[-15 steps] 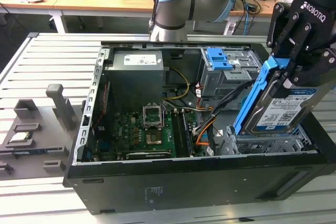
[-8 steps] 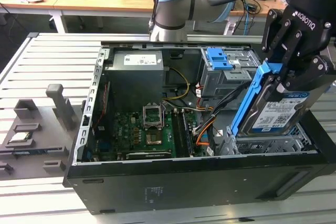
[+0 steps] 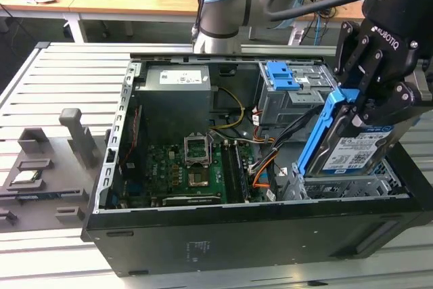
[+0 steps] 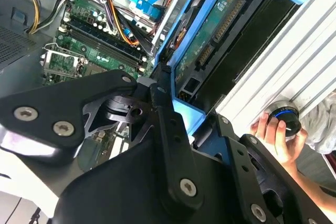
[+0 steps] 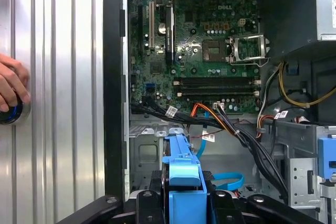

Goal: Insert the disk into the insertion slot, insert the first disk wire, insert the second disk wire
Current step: 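Insert the disk into the insertion slot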

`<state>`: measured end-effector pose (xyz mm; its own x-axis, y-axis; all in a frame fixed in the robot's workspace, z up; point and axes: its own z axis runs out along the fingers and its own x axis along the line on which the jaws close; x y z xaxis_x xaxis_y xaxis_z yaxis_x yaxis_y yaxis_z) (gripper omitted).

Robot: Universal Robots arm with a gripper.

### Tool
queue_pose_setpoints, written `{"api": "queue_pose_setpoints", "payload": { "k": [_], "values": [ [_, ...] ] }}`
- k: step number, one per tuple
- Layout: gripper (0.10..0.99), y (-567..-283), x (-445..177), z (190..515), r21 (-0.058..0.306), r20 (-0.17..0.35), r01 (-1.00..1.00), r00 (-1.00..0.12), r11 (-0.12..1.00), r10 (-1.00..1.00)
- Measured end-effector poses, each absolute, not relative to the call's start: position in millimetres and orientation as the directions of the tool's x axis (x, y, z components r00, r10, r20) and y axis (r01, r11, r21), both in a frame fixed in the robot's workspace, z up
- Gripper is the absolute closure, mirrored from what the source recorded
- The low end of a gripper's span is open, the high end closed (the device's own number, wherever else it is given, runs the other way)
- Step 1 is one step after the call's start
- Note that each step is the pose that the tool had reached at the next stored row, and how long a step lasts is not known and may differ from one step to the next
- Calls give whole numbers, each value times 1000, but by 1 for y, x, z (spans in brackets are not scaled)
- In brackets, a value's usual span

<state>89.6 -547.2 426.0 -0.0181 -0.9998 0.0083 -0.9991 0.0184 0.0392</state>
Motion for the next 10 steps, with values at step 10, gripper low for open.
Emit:
{"api": "queue_pose_setpoints", "payload": {
  "k": [10],
  "values": [
    [722,-547,90,407,39,10,-999,-18,18,-1000]
  ]
}}
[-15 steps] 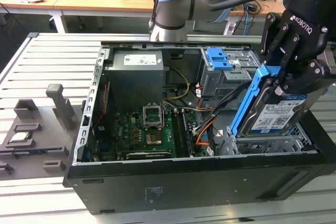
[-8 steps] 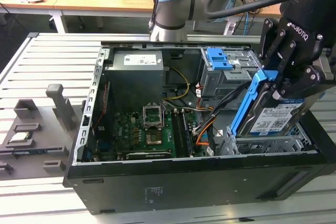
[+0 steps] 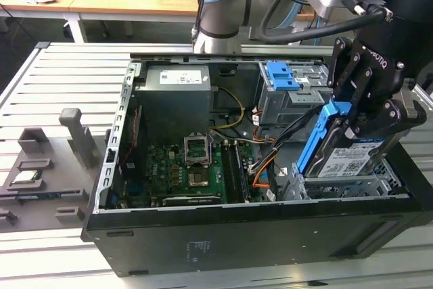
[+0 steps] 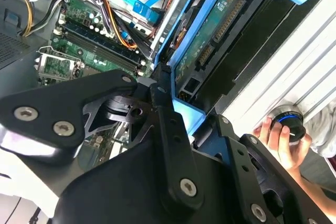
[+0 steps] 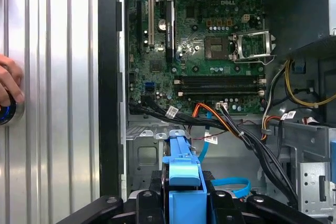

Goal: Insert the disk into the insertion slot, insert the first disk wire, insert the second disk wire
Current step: 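Insert the disk into the insertion slot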

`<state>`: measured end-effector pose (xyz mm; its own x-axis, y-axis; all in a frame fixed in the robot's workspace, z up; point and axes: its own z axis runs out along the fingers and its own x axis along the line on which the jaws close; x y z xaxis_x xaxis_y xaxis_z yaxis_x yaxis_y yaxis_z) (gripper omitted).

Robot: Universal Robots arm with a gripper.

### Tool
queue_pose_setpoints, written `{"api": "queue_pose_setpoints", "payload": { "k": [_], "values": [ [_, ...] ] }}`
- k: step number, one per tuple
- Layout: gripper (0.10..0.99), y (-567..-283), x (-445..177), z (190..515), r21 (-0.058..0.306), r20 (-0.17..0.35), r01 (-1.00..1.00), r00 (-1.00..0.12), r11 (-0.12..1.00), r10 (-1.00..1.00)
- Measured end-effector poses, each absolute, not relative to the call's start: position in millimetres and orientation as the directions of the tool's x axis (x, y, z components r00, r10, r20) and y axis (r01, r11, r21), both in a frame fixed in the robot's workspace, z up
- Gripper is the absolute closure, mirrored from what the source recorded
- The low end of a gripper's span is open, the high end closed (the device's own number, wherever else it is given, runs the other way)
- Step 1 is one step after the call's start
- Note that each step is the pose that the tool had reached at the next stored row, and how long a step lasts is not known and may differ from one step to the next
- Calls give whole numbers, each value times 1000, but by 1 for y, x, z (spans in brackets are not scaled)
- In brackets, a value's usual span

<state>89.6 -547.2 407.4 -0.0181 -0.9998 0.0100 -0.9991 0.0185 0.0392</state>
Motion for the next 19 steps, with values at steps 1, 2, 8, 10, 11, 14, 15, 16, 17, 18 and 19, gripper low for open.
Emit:
{"api": "queue_pose_setpoints", "payload": {
  "k": [1,2,8,10,11,14,15,16,17,18,19],
  "values": [
    [722,-547,90,407,39,10,-999,-18,18,-1000],
    [722,-547,90,407,39,10,-999,-18,18,-1000],
    [647,-547,89,407,39,10,-999,-18,19,-1000],
    [647,-547,90,407,39,11,-999,-18,19,-1000],
    [663,-547,90,407,39,11,-999,-18,19,-1000],
    [851,-547,90,407,39,11,-999,-18,19,-1000],
    [910,-547,90,407,39,11,-999,-18,19,-1000],
    [973,-547,90,407,39,11,-999,-18,19,-1000],
    [980,-547,90,407,39,11,-999,-18,19,-1000],
    [980,-547,90,407,39,11,-999,-18,19,-1000],
    [980,-547,90,407,39,11,-999,-18,19,-1000]
  ]
}}
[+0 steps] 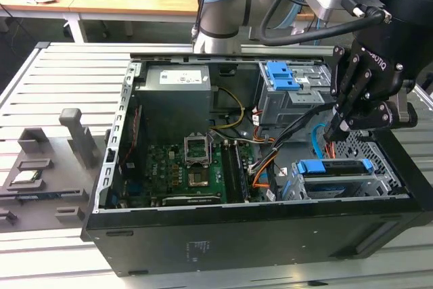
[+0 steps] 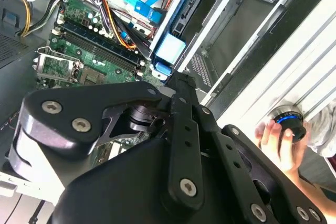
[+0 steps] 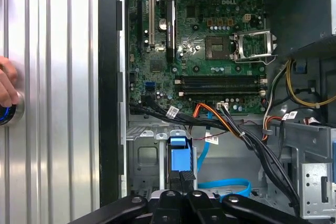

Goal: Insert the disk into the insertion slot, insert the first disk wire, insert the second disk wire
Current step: 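Insert the disk into the insertion slot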

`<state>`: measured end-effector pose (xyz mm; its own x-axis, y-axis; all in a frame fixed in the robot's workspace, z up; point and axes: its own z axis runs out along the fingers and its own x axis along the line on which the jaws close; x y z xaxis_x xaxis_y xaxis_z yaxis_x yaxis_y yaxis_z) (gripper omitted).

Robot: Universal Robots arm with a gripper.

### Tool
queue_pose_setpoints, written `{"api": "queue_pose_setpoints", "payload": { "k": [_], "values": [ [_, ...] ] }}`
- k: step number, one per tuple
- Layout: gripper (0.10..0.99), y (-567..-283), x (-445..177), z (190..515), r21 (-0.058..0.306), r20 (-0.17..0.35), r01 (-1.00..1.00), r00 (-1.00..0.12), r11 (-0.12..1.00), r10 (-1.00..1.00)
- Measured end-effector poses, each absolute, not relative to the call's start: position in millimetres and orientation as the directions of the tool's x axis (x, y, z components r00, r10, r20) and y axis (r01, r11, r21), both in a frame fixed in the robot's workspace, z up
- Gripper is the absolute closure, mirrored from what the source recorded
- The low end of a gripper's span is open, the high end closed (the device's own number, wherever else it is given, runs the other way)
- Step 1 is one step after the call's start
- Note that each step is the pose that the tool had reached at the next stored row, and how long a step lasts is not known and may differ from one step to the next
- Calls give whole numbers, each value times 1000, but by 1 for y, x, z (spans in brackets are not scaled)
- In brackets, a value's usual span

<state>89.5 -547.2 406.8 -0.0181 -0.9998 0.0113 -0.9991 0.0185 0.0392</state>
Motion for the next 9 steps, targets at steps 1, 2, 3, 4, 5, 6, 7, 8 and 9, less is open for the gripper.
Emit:
{"api": "queue_pose_setpoints", "payload": {
  "k": [1,2,3,4,5,6,7,8,9],
  "values": [
    [980,-547,90,407,39,11,-999,-18,19,-1000],
    [980,-547,90,407,39,11,-999,-18,19,-1000],
    [980,-547,90,407,39,12,-999,-18,19,-1000],
    [980,-547,90,407,39,12,-999,-18,18,-1000],
    [980,-547,93,405,39,12,-999,-18,19,-1000],
    [980,-547,94,403,40,12,-999,-18,19,-1000],
    [980,-547,95,402,40,12,-999,-18,19,-1000],
    [980,-547,97,399,40,12,-999,-18,19,-1000],
    [980,-547,97,397,40,12,-999,-18,19,-1000]
  ]
}}
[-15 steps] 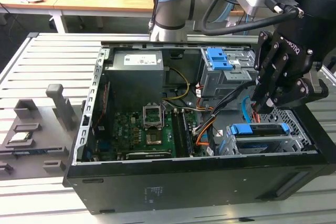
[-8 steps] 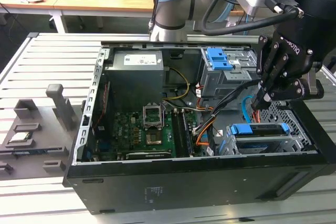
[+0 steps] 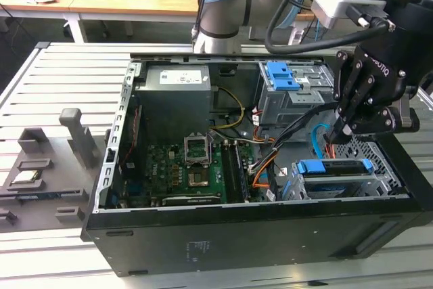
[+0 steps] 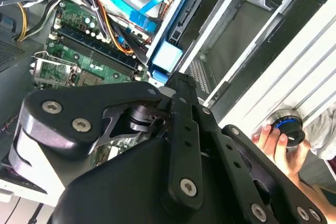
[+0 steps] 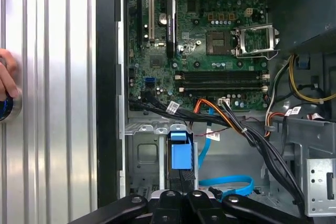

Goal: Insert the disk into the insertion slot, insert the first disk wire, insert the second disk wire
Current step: 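Insert the disk into the insertion slot, then insert the first disk wire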

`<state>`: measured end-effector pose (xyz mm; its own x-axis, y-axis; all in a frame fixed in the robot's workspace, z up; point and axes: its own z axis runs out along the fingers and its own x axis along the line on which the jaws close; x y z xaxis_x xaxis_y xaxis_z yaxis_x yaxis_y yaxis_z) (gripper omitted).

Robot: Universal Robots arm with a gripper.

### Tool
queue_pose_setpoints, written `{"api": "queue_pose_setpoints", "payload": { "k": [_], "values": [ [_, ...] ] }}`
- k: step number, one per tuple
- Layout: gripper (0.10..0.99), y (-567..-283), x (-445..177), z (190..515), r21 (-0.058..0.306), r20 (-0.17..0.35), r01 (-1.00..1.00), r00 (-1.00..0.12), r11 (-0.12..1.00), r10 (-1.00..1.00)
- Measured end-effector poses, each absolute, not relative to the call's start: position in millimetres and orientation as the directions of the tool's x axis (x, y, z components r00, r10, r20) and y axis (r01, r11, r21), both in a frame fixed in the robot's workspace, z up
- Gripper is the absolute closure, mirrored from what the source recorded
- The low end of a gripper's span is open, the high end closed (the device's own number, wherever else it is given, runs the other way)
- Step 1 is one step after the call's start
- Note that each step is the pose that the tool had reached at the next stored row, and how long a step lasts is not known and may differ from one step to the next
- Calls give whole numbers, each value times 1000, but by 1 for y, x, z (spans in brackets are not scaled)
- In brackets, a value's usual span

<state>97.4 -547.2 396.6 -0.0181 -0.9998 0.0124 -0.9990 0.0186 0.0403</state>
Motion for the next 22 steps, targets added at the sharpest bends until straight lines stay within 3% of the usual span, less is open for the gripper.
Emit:
{"api": "queue_pose_setpoints", "payload": {
  "k": [22],
  "values": [
    [980,-537,129,378,41,18,-999,-18,19,-1000]
  ]
}}
